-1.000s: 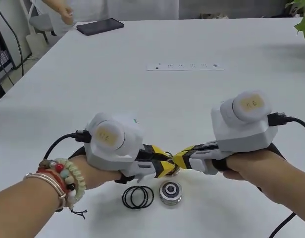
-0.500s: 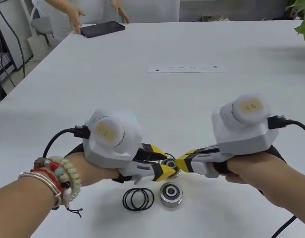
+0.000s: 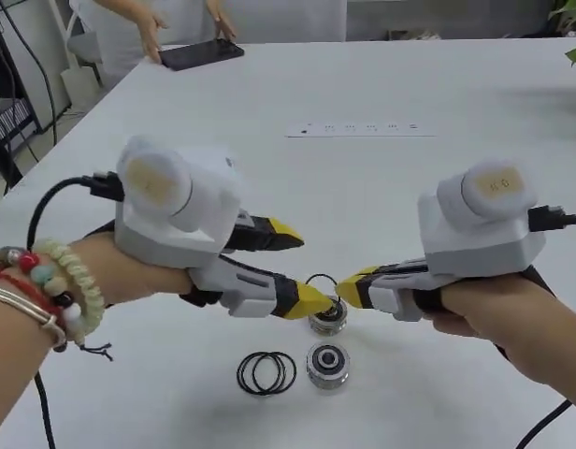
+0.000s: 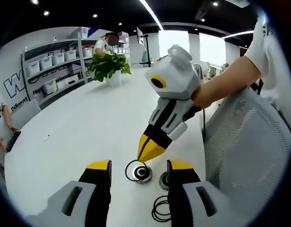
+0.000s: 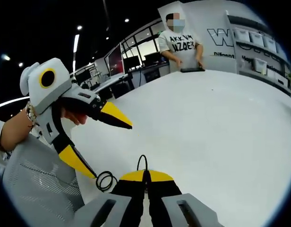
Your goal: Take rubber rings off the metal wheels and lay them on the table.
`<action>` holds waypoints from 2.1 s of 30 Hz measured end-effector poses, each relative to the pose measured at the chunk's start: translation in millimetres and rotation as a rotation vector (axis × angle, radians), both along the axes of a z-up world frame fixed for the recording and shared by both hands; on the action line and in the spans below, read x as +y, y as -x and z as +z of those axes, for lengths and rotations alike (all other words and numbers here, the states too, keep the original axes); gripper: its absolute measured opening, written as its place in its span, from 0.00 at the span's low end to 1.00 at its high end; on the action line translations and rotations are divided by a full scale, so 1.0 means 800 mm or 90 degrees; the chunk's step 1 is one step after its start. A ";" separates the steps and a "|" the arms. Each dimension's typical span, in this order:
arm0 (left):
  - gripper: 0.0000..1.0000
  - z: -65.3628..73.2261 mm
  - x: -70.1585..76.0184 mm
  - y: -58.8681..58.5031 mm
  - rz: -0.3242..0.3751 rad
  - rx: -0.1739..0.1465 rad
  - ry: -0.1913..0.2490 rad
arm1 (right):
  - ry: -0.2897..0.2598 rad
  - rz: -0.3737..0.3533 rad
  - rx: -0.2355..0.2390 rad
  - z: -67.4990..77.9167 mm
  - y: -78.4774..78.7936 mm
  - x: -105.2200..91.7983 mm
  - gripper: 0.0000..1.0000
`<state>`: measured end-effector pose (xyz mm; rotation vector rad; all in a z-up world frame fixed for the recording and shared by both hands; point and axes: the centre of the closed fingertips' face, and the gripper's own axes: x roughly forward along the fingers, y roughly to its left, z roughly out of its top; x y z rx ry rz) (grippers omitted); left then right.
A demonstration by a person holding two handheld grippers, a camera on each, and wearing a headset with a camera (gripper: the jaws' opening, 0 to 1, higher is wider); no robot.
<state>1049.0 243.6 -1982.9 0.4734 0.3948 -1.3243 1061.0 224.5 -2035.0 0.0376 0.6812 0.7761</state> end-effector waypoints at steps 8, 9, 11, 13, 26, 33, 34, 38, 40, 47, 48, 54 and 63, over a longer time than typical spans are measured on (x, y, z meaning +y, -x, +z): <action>0.59 0.030 0.029 0.021 -0.004 -0.021 0.020 | -0.019 0.004 -0.007 0.013 0.003 0.006 0.00; 0.60 0.032 0.034 0.023 -0.003 -0.024 0.021 | -0.021 0.006 -0.007 0.015 0.004 0.007 0.00; 0.63 0.037 0.046 0.029 0.010 -0.021 0.025 | -0.026 0.012 -0.008 0.018 0.005 0.011 0.00; 0.70 0.038 0.055 0.033 0.019 -0.019 0.023 | -0.029 0.021 -0.008 0.020 0.009 0.016 0.00; 0.86 0.024 0.117 0.059 0.100 0.005 0.044 | -0.028 0.098 0.008 0.018 0.039 0.056 0.00; 0.91 0.003 0.137 0.071 0.123 0.031 0.021 | -0.012 0.143 0.019 0.007 0.055 0.072 0.00; 0.92 0.001 0.139 0.074 0.125 0.036 0.022 | -0.009 0.151 0.021 0.006 0.058 0.074 0.00; 0.92 -0.005 0.144 0.076 0.137 0.047 0.018 | 0.008 0.179 0.025 -0.003 0.068 0.082 0.00; 0.92 -0.008 0.145 0.078 0.140 0.051 0.017 | 0.016 0.189 0.028 -0.008 0.072 0.085 0.00; 0.92 -0.022 0.149 0.086 0.144 0.067 0.004 | 0.041 0.214 0.047 -0.027 0.081 0.086 0.00; 0.92 -0.024 0.150 0.088 0.145 0.069 0.002 | 0.045 0.214 0.048 -0.030 0.081 0.085 0.00; 0.91 -0.028 0.150 0.091 0.148 0.076 0.001 | 0.061 0.194 0.049 -0.041 0.071 0.079 0.00; 0.90 -0.029 0.150 0.089 0.153 0.079 0.006 | 0.095 0.198 0.019 -0.050 0.068 0.081 0.00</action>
